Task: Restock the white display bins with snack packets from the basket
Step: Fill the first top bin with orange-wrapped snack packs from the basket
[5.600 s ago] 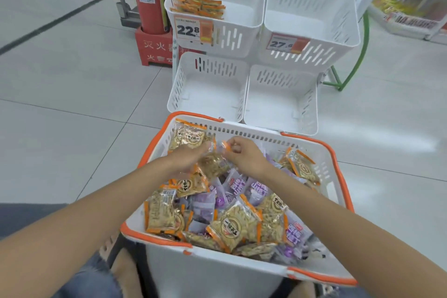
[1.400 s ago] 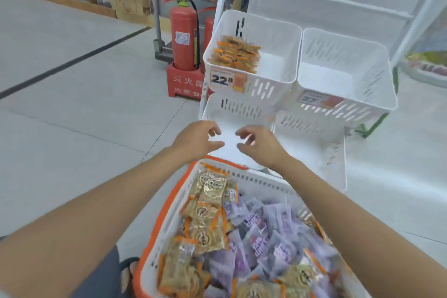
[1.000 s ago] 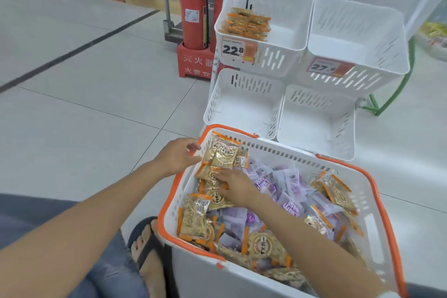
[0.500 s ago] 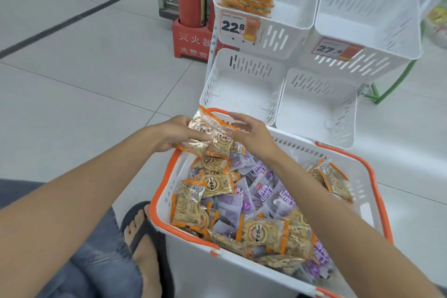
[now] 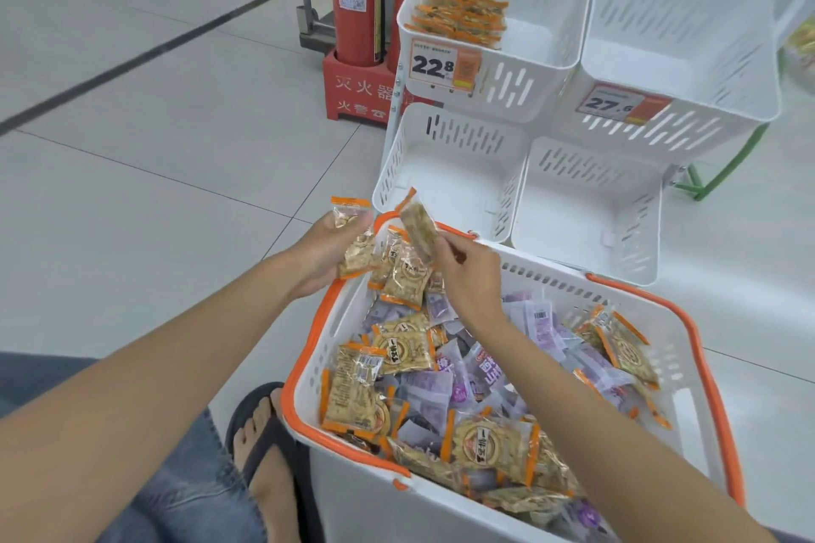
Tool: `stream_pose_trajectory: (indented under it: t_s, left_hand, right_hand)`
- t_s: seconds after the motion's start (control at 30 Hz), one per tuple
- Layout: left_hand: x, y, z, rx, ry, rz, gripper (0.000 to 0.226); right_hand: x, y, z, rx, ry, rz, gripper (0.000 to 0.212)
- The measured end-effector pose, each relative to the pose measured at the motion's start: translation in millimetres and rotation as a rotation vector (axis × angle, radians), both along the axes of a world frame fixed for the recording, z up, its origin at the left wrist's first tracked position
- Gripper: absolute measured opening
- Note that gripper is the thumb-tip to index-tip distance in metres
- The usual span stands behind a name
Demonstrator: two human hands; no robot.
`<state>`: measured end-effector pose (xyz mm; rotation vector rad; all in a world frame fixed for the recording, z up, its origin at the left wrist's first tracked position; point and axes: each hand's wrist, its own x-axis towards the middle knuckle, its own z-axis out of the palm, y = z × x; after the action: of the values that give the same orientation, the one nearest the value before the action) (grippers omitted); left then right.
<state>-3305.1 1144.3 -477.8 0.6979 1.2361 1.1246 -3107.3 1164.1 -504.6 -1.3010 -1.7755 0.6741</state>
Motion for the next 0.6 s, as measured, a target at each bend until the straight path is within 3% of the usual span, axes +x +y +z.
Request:
stream_pose_trajectory:
  t_s: [0.13,0.2,0.3,0.37,0.43,0.53,0.6]
  left_hand:
    - [24.3,2.1,7.5,0.015,-0.03,-0.041,0.046]
    - [25.3,5.1,13.8,0.041,-0.017,0.003,0.038]
    - [23.0,13.0,27.4,0.088,0.019,-0.069,0.039]
    - [27.1,19.7,40.2,0.112,0.063,-0.098,0.031]
    - [33.3,30.2,55.5,0.14,0.138,-0.089,0.025]
    - [36.7,57.1,82.6,0.248,0.369,-0.166,0.04]
    - [37.9,80.7,106.2,0.333,0.522,-0.267,0.052]
  right_hand:
    - [-22.5,-6.1,29.2,-0.101,-0.041,0.363,0.017]
    - [-23.9,-1.6,39.1,-0.184,0.067,0.322,0.016]
    - [-15.7,15.2,53.7,-0.366,0.219,0.231,0.049]
    - [-11.6,26.0,64.7,-0.505,0.312,0.281,0.058]
    - [-7.5,39.1,77.4,-0.516,0.342,0.308,0.058]
    - [3.2,67.1,109.9,-0.477,0.328,0.302,0.07]
    - [11.6,88.9,141.2,-0.383,0.255,0.315,0.065]
